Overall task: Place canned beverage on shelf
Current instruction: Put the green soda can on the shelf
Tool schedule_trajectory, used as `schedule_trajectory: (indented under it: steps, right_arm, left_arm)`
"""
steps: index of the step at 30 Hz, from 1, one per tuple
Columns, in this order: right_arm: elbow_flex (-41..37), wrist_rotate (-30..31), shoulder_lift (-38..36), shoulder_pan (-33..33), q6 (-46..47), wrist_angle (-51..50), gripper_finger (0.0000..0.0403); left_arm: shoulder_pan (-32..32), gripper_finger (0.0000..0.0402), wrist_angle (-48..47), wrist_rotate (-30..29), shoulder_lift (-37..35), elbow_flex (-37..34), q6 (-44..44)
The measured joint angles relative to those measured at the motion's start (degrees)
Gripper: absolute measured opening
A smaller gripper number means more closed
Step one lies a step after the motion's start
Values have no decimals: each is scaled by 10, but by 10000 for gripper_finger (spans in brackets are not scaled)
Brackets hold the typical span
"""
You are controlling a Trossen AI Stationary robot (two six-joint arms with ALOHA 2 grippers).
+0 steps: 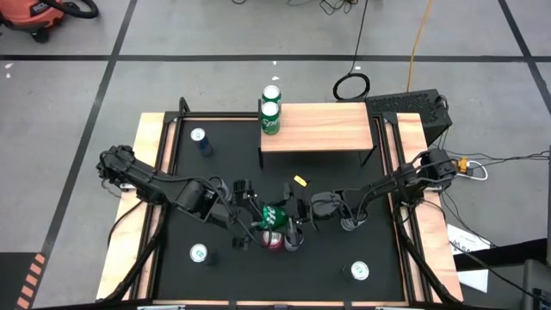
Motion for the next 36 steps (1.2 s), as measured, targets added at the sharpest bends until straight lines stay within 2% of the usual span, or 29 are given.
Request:
schedule_trajectory:
  steps: [5,8,12,16,21,29,33,36]
  right_arm:
    - [-3,-3,0,0,-5,37,285]
    - [-22,-7,1,0,-21,123,285]
    - [-64,-6,1,-5,-37,246,285]
    - [-102,-2,0,-12,-39,329,285]
    - [-141,-8,0,-13,-46,421,285]
    - [-166,-50,0,-12,-76,475,288]
    - [-166,-52,0,-12,-80,471,291]
    - [-166,-51,0,-12,-87,471,292]
  left_arm:
    - [-1,292,17,-2,-1,6,1]
    - [-1,300,30,-9,-3,24,5]
    - [1,330,43,-25,0,54,17]
    - [0,355,47,-74,1,67,24]
    - [-1,365,63,-134,0,57,47]
    - [4,366,304,-132,0,-37,157]
    - [24,366,448,-76,0,-97,192]
    - [36,365,512,-56,0,-124,206]
